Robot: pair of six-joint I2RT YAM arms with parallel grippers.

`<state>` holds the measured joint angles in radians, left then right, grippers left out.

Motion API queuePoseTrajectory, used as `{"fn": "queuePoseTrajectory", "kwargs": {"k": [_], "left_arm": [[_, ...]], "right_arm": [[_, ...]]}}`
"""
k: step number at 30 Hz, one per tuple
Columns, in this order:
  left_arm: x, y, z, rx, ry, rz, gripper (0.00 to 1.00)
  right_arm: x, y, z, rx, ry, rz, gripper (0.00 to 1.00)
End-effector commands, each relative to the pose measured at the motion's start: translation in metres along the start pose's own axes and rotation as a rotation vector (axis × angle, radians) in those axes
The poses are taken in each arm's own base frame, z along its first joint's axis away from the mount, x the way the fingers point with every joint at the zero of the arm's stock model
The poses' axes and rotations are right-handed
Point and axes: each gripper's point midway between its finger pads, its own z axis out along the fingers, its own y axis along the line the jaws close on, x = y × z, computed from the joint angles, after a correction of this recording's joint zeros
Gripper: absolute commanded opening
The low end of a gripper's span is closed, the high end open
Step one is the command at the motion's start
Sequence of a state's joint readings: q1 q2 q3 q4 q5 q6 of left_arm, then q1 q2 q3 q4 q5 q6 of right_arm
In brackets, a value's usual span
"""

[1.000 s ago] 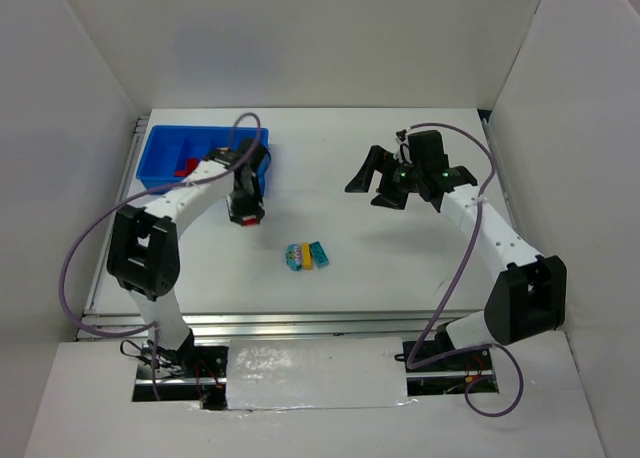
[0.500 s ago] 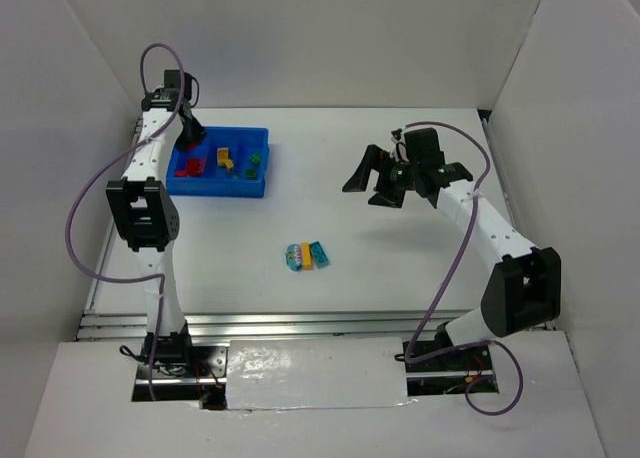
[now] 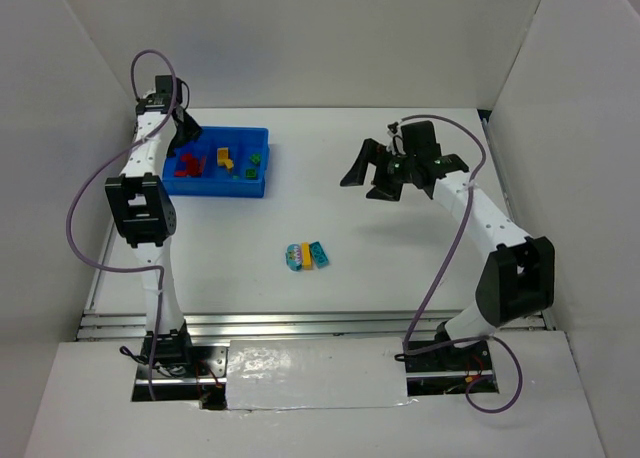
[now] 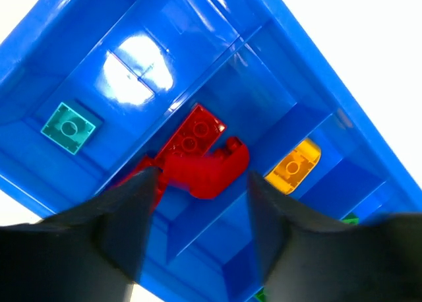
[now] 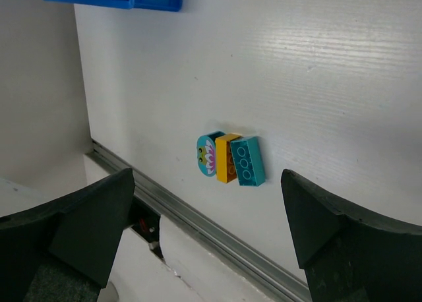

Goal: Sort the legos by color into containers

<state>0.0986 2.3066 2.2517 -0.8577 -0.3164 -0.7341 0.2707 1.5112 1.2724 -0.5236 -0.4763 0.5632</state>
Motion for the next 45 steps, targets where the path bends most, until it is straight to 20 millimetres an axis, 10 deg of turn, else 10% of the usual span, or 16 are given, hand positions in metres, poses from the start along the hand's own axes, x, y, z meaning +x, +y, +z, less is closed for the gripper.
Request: {"fn": "queuePoseTrajectory", "kwargs": {"k": [1,7,12,19,24,36,45], "left_arm": [[-0.017,-0.007,-0.007,0.035,-0.047,-0.023,0.81],[-0.028,-0.008,-0.021,0.057,-0.068,-0.006,0.89],[-0.021,-0.043,-0.084,0.186,-0.095,0.131,0.95],[0.088,-0.051,-0.138,0.248,0.042,0.347,0.99],[0.124,-0.034,-0.165,0.265,0.094,0.431,1.00],[0.109,-0.008,-0.191,0.238,0.059,0.490,0.99],[0.104,0.004,-0.194,0.237,0.060,0.459,1.00]], "right_arm": [[-0.010,0.014,0.000,-0.033,0.002,-0.036,1.00],[-0.012,0.014,0.012,-0.039,0.036,-0.022,0.98],[-0.013,-0.008,0.027,0.122,0.043,-0.052,1.00],[0.016,-0.010,0.054,0.306,0.087,-0.258,0.97],[0.076,-0.012,0.077,0.338,0.246,-0.381,0.83],[0.145,-0.015,0.107,0.340,0.411,-0.470,0.73],[0.159,-0.030,0.106,0.381,0.448,-0.464,0.64]]}}
